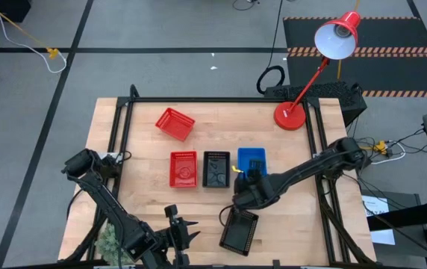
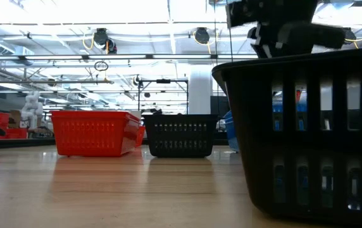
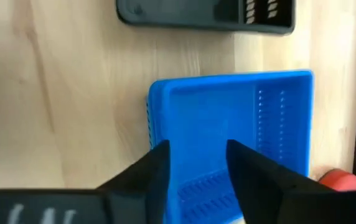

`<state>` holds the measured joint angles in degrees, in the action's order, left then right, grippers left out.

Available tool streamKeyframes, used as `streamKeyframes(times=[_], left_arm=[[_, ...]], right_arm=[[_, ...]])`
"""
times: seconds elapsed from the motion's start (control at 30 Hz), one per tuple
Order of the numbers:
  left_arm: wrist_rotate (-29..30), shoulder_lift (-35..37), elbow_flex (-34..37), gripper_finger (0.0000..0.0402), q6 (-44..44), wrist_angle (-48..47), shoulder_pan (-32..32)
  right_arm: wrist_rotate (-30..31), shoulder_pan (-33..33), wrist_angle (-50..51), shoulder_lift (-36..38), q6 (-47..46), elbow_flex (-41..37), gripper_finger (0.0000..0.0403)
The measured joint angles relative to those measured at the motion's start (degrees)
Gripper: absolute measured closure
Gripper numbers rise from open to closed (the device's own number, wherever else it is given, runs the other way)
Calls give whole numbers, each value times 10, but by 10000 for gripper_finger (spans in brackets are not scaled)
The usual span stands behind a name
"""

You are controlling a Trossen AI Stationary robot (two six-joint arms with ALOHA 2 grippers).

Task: Stack baskets by color
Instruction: Stack the bottom blue bin on the top stacked blue bins, then stack the bottom black bin on the top stacked black bins

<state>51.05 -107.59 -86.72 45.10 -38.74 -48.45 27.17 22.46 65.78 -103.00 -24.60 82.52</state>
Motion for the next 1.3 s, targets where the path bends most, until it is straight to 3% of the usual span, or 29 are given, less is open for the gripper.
streamKeyframes(times=[0.23, 0.43, 0.73, 0.87, 1.17, 1.3], left_arm=[[0, 0, 0, 270, -6, 8, 6], [-7, 0, 0, 270, -124, 118, 15], [-142, -29, 0, 270, -328, 303, 45], [-197, -49, -1, 267, -365, 356, 63], [-259, -108, -51, 188, -377, 354, 93], [-290, -141, -92, 171, -385, 333, 101]], right_arm=[[31, 31, -34, 60, 13, 0, 215], [31, 82, -52, 122, 26, 0, 217], [33, 172, -68, 204, 15, -10, 222], [33, 195, -94, 239, 17, -41, 222], [32, 204, -134, 309, 14, -108, 222], [31, 204, -152, 332, 14, -134, 222]])
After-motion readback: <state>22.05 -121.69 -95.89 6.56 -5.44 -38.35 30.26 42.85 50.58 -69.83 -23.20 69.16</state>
